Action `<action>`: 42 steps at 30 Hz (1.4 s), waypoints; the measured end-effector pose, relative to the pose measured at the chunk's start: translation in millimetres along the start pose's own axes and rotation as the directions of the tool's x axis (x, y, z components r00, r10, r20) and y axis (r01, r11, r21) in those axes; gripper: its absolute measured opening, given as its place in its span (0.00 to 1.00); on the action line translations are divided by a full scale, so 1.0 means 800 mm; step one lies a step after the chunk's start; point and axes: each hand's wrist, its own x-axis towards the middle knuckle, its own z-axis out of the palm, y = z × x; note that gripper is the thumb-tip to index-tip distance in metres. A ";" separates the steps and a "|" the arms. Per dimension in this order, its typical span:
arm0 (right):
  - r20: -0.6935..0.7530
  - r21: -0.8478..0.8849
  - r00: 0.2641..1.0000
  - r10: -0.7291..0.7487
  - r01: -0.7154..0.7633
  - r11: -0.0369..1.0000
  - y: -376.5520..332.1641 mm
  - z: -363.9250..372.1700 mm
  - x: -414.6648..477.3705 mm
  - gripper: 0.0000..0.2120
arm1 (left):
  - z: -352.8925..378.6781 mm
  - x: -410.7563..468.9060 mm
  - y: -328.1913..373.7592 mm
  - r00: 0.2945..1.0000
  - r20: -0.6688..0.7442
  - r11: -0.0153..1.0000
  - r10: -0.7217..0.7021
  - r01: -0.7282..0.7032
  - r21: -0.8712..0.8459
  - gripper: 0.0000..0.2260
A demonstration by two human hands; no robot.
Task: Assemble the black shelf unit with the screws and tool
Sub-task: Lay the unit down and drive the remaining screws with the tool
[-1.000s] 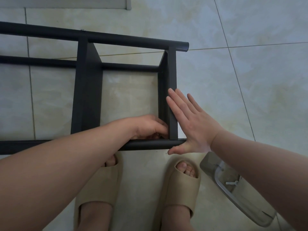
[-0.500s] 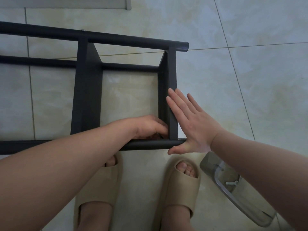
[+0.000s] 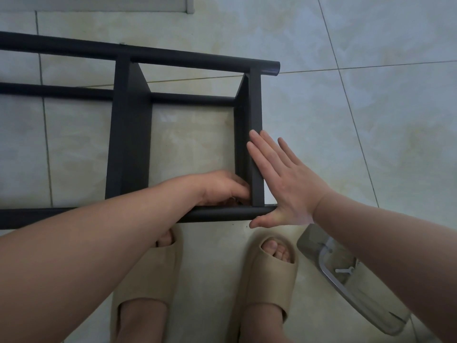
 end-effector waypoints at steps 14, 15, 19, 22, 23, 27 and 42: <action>-0.026 0.004 1.000 -0.007 0.007 1.000 -0.001 0.003 -0.001 0.64 | 0.001 -0.004 0.001 0.999 0.026 0.997 -0.025 0.027 -0.073 0.14; -0.026 0.005 1.000 -0.007 0.007 1.000 -0.001 0.003 -0.001 0.64 | 0.001 -0.005 0.002 0.999 0.021 0.997 -0.024 0.025 -0.069 0.12; -0.023 0.006 1.000 -0.006 0.006 1.000 0.000 0.003 0.000 0.64 | -0.001 -0.002 0.000 1.000 0.022 0.996 -0.005 0.007 -0.093 0.06; -0.028 0.012 1.000 -0.006 0.007 1.000 0.000 0.003 0.000 0.64 | -0.003 0.002 -0.003 0.998 0.054 0.988 -0.008 0.016 -0.151 0.11; -0.029 0.012 1.000 -0.007 0.007 1.000 0.000 0.004 0.000 0.64 | -0.003 0.002 -0.003 0.998 0.066 0.982 -0.006 0.018 -0.186 0.11; -0.019 0.004 1.000 -0.006 0.006 1.000 0.000 0.003 0.000 0.64 | -0.003 0.002 -0.003 0.997 0.082 0.981 0.005 0.011 -0.193 0.06; -0.010 -0.002 1.000 -0.002 0.002 1.000 0.001 0.003 0.000 0.64 | -0.003 0.003 -0.004 0.995 0.096 0.984 0.012 0.005 -0.176 0.08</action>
